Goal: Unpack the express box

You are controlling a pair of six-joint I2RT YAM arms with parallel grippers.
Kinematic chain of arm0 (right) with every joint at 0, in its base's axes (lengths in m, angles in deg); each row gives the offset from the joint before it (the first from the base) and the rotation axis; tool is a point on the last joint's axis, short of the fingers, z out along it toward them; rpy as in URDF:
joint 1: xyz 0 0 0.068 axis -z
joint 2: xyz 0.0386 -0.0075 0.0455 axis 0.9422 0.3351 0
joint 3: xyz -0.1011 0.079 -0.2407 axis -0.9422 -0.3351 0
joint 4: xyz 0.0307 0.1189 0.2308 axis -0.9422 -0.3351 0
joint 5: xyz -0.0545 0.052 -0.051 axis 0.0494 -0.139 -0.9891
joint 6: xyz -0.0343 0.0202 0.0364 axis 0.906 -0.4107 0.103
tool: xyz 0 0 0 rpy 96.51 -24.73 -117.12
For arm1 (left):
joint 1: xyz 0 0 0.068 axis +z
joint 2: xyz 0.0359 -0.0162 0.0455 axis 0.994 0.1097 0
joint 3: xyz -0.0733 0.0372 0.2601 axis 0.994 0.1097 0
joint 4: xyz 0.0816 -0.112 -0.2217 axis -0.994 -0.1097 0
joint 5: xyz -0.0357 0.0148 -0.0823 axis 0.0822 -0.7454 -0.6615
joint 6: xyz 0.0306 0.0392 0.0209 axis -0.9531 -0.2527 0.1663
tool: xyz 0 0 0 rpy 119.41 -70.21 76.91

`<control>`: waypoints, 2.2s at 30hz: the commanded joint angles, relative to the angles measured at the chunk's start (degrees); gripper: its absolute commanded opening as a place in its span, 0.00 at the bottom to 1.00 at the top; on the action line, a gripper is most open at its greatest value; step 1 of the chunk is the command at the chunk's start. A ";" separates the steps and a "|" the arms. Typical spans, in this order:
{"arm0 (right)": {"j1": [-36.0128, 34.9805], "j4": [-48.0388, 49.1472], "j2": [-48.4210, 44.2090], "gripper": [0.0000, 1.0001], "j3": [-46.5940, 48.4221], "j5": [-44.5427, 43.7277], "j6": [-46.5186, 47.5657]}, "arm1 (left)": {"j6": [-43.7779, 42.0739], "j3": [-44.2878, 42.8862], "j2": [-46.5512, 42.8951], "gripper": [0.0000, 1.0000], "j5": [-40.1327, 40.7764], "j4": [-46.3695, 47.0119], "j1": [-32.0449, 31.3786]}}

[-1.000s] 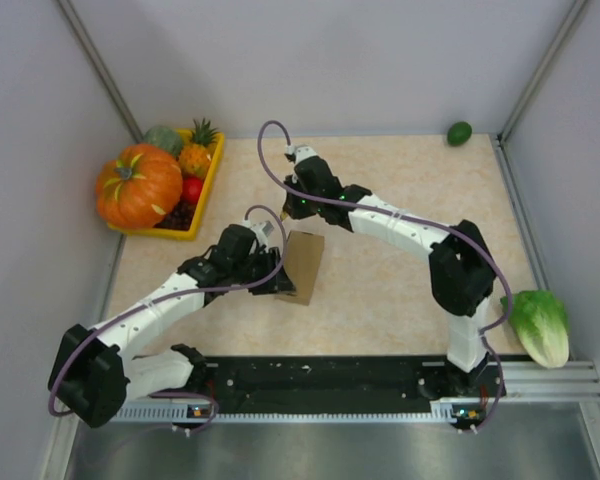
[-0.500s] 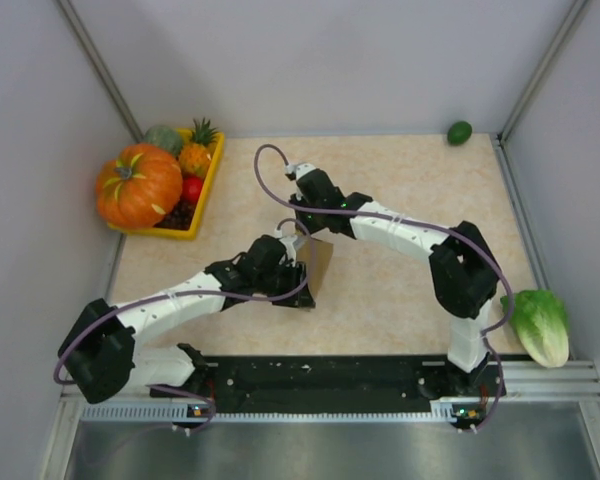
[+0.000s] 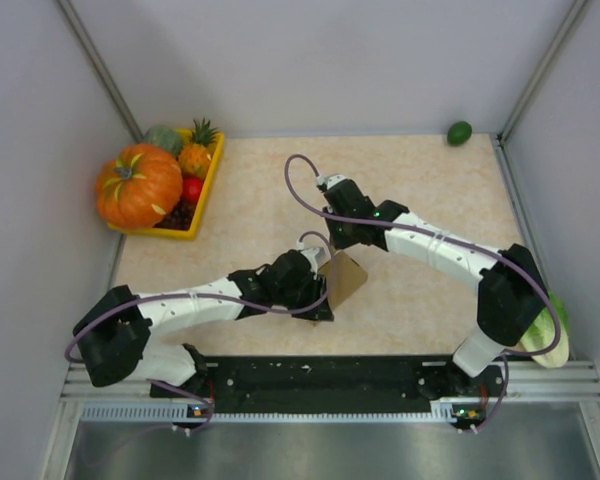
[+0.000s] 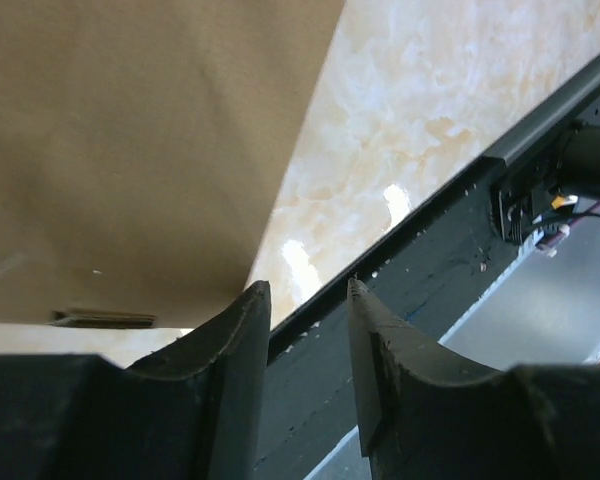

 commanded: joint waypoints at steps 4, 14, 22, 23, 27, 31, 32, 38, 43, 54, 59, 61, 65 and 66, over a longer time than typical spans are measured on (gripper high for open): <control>0.92 -2.83 -4.34 0.00 -2.40 -0.13 -2.31 | 2.64 -2.23 0.61 0.39 0.69 6.35 -6.16; 2.23 -3.62 -5.66 0.00 -3.63 0.31 -3.54 | 9.49 -3.99 8.62 0.33 11.49 -1.55 -7.31; 2.85 -6.17 -9.79 0.00 -7.14 1.89 -5.74 | 11.44 -3.02 6.77 0.35 14.41 -2.35 -0.29; 2.94 -6.70 -10.31 0.00 -7.50 2.33 -6.00 | 11.08 -2.93 6.60 0.35 13.88 -2.44 0.85; 2.85 -7.23 -14.17 0.00 -11.44 4.26 -7.93 | 7.23 -2.23 6.24 0.36 7.12 3.07 9.45; 2.68 -7.14 -16.90 0.00 -14.79 6.19 -9.87 | 2.74 -5.30 8.52 0.39 1.14 5.99 14.30; 2.68 -7.14 -17.35 0.00 -15.32 6.55 -10.65 | 1.95 -6.26 10.35 0.39 0.17 6.08 14.83; 1.27 -6.88 -20.68 0.00 -17.52 4.80 -13.82 | 0.97 -10.23 15.47 0.42 -5.19 8.62 19.13; 1.18 -6.88 -22.89 0.00 -18.57 1.37 -16.28 | 2.82 -8.03 15.21 0.46 -10.01 14.16 20.46; 1.27 -6.44 -22.27 0.00 -18.84 -1.80 -17.87 | 5.81 -8.82 20.04 0.44 -15.13 19.89 20.64; 1.18 -5.74 -21.04 0.00 -18.31 -1.54 -17.52 | 5.54 -8.12 21.10 0.33 -14.86 18.74 20.64; 1.27 -5.56 -20.69 0.00 -18.05 -1.27 -17.52 | 5.28 -7.77 21.27 0.29 -15.13 18.74 20.64; 1.27 -5.47 -21.13 0.00 -17.35 -1.01 -16.90 | 5.28 -5.84 21.54 0.20 -15.57 18.83 21.60; 1.27 -5.56 -21.39 0.00 -17.00 -1.09 -16.90 | 5.63 -5.22 21.36 0.18 -15.74 19.70 21.95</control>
